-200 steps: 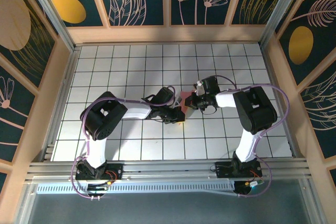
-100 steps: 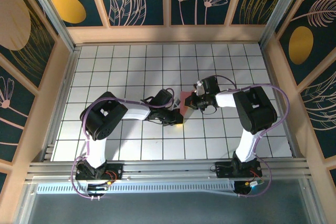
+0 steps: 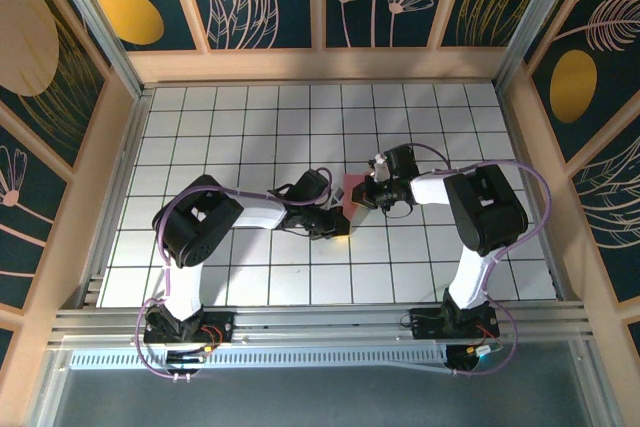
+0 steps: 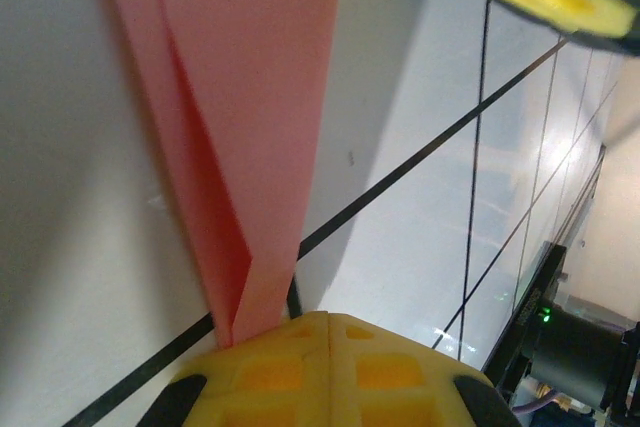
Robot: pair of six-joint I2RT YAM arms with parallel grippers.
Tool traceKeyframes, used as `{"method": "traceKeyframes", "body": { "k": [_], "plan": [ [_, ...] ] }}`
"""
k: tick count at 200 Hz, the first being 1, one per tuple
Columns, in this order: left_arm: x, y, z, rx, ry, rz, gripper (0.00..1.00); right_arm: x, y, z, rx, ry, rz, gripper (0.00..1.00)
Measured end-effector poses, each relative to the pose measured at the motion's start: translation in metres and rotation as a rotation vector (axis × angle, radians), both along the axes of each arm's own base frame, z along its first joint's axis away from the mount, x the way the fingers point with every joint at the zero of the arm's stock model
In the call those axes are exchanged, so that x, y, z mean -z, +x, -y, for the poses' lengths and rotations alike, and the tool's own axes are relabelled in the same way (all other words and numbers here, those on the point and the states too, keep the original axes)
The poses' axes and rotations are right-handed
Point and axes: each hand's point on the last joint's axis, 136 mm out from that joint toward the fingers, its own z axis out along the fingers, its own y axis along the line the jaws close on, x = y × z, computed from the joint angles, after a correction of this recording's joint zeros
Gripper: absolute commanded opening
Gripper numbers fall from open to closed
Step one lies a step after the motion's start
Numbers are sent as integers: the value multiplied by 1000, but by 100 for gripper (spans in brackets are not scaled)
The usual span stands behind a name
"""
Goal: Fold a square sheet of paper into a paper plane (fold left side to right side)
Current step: Fold the wing for the fifth time at the center of the table.
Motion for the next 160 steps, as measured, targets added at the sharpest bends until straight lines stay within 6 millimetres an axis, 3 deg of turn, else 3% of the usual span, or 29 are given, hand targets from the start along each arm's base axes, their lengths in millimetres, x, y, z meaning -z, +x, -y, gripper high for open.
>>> {"method": "traceKeyframes", "body": {
  "k": [56, 160],
  "plan": [
    [-14, 11, 10, -3, -31, 34, 0, 0, 0, 0, 0, 0, 0, 0],
    [4, 12, 7, -12, 2, 18, 0, 0, 0, 0, 0, 0, 0, 0]
  ]
}}
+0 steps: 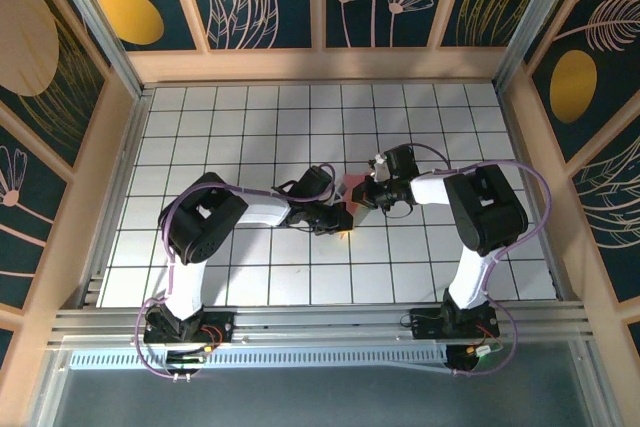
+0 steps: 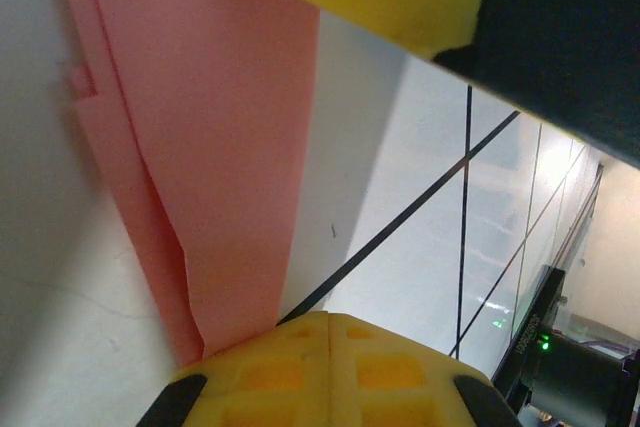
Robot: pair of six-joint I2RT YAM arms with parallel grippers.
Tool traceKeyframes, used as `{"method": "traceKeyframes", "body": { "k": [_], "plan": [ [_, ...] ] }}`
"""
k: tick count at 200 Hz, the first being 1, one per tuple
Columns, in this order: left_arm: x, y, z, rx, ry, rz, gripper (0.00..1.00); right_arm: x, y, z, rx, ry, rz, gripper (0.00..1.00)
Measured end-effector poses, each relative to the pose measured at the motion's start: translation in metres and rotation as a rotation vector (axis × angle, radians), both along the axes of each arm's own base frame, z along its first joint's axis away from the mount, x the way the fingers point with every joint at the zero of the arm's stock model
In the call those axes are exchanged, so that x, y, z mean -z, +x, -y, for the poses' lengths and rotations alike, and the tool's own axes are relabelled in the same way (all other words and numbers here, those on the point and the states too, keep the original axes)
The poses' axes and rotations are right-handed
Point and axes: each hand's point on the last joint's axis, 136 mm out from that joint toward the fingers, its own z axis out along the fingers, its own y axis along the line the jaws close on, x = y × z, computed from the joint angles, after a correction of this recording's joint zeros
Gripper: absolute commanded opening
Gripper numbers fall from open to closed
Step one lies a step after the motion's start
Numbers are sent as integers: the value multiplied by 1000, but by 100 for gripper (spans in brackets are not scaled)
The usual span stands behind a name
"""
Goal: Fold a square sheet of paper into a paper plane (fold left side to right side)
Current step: Fold the wing for the fifth time at the center of the table.
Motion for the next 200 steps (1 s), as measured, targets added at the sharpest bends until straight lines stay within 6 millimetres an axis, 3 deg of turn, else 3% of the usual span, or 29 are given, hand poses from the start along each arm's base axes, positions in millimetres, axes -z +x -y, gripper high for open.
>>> {"method": "traceKeyframes", "body": {
  "k": [138, 200],
  "plan": [
    [-2, 2, 0, -6, -5, 15, 0, 0, 0, 0, 0, 0, -1, 0],
    [-10, 22, -2, -29, 5, 55, 0, 0, 0, 0, 0, 0, -1, 0]
  ]
}}
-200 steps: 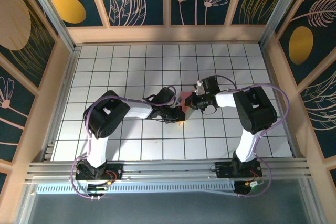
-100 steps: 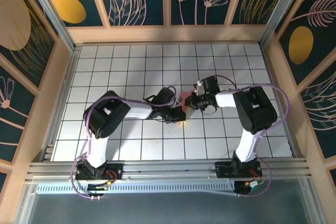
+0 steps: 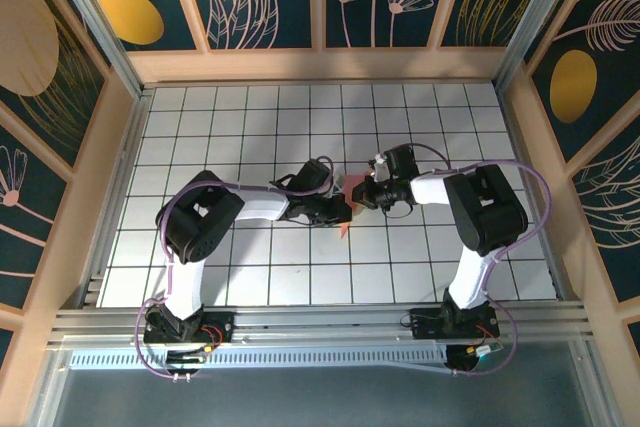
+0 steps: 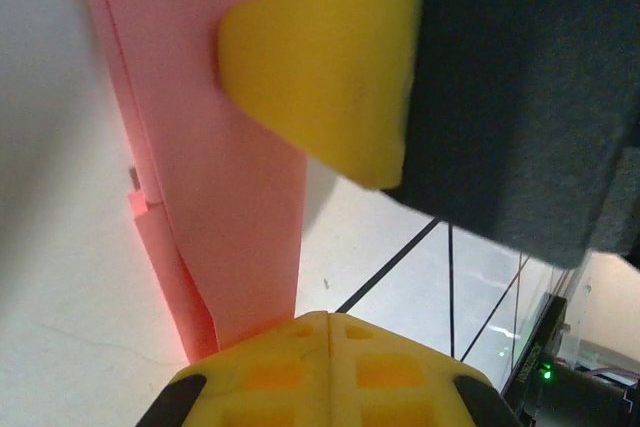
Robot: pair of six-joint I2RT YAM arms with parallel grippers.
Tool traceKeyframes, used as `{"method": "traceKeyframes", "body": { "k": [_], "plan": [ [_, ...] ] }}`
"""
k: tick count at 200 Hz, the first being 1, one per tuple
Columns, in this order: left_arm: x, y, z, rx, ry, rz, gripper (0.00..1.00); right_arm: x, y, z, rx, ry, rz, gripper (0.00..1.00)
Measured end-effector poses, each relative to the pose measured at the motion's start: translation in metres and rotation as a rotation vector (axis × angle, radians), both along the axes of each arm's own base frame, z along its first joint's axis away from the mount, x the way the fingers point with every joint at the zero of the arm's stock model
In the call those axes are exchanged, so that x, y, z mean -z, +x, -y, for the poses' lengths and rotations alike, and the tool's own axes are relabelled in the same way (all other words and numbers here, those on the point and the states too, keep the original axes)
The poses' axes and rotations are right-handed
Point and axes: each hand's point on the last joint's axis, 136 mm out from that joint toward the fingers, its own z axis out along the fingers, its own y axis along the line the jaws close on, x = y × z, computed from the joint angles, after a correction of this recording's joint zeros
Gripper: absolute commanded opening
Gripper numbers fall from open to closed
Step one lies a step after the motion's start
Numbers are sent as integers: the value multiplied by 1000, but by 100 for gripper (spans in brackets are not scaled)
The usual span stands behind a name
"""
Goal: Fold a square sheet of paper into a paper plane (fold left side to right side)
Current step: Fold the wing for the fifth time at the center of the table.
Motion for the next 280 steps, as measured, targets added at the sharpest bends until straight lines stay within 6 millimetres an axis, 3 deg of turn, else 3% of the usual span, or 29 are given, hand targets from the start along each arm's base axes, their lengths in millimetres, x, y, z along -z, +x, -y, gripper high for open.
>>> {"method": "traceKeyframes", "body": {
  "k": [280],
  "plan": [
    [11, -19, -8, 46, 35, 78, 0, 0, 0, 0, -7, -4, -11, 0]
  ]
}}
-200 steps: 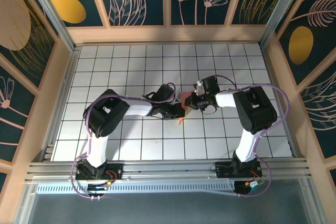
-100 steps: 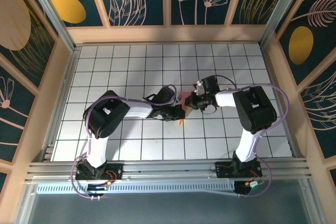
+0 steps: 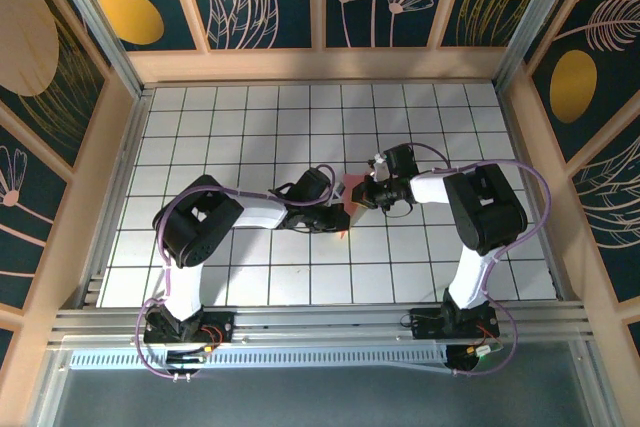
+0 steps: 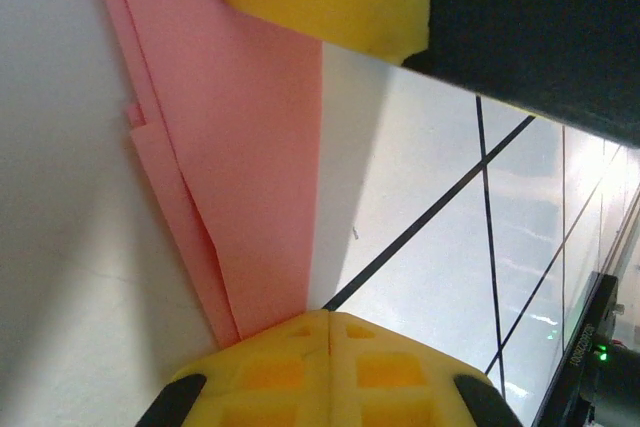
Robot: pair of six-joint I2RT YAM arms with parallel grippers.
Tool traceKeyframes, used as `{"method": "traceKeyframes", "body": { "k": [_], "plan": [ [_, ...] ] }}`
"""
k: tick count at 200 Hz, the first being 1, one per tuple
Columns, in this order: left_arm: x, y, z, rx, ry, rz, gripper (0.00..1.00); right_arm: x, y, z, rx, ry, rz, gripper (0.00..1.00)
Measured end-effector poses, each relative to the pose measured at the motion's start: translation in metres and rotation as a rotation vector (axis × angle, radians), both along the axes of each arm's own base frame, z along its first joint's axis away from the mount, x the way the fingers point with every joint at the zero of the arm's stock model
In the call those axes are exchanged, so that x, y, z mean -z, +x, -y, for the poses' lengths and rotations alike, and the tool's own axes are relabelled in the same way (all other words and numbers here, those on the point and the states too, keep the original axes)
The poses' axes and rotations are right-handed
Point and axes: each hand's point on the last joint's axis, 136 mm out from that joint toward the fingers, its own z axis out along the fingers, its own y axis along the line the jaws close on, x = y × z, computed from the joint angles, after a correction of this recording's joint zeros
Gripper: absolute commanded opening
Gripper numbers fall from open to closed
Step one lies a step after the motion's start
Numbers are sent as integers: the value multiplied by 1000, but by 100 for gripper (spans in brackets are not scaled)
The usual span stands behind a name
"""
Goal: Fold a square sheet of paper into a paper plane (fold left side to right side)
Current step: Fold the wing for the fifth time at the center of the table.
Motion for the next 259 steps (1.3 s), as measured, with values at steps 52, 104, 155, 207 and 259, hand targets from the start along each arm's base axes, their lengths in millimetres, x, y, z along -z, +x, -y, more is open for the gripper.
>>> {"method": "traceKeyframes", "body": {
  "k": [52, 104, 155, 207, 259],
  "plan": [
    [0, -4, -4, 22, 4, 22, 0, 0, 0, 0, 0, 0, 0, 0],
    [0, -10, -11, 34, 22, 25, 0, 0, 0, 0, 0, 0, 0, 0],
    [0, -15, -16, 36, 35, 24, 0, 0, 0, 0, -1, 1, -2, 0],
    [-10, -22, -28, 28, 59, 15, 0, 0, 0, 0, 0, 3, -3, 0],
    [-39, -11, -15, 36, -13, 57, 0, 0, 0, 0, -1, 3, -2, 0]
  ]
}}
